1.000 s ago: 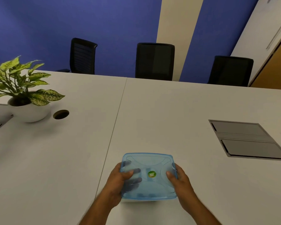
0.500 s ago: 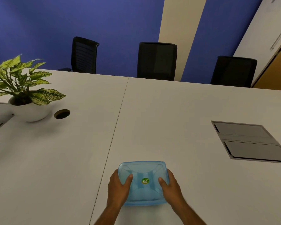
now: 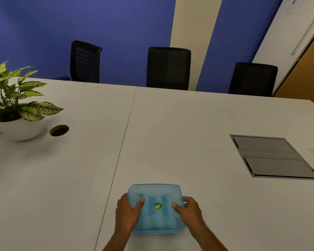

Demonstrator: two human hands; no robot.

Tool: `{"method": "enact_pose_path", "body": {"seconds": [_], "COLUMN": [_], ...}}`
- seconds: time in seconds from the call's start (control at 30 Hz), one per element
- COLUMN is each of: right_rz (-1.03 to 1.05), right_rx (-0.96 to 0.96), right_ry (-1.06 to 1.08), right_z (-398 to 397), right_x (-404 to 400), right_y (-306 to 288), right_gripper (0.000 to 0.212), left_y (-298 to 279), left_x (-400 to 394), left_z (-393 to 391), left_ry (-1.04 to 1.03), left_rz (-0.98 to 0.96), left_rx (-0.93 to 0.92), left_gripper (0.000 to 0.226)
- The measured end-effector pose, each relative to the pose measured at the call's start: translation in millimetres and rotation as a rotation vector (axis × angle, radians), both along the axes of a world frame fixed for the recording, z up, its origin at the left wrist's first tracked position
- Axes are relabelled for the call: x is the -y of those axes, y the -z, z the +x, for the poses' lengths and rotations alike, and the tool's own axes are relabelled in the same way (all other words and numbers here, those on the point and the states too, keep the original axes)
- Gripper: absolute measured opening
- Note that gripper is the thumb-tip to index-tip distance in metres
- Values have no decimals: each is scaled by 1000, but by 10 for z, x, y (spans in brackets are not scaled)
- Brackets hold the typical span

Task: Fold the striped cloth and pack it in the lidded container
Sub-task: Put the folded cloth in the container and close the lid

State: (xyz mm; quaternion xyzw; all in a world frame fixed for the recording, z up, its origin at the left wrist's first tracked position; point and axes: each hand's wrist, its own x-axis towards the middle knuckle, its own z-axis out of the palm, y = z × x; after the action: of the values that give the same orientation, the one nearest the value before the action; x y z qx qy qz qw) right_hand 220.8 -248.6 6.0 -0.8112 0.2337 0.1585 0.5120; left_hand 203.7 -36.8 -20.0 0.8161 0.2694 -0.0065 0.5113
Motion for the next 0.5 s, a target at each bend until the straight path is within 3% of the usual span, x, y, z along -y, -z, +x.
{"method": "enact_pose_path", "body": {"seconds": [0.33, 0.5], "right_rz": [-46, -53], "right_rx": [-27, -19], "right_ry": [54, 51], "right_z": [24, 45], "right_x": [45, 54], "right_y": [134, 179], "right_gripper": [41, 38], "left_y": [-72, -87], "left_x": [-127, -214], "left_z": [105, 267], "left_ry": [64, -64], "left_rz": [-61, -83], "left_rx": [-102, -78], "left_gripper": [58, 38]}}
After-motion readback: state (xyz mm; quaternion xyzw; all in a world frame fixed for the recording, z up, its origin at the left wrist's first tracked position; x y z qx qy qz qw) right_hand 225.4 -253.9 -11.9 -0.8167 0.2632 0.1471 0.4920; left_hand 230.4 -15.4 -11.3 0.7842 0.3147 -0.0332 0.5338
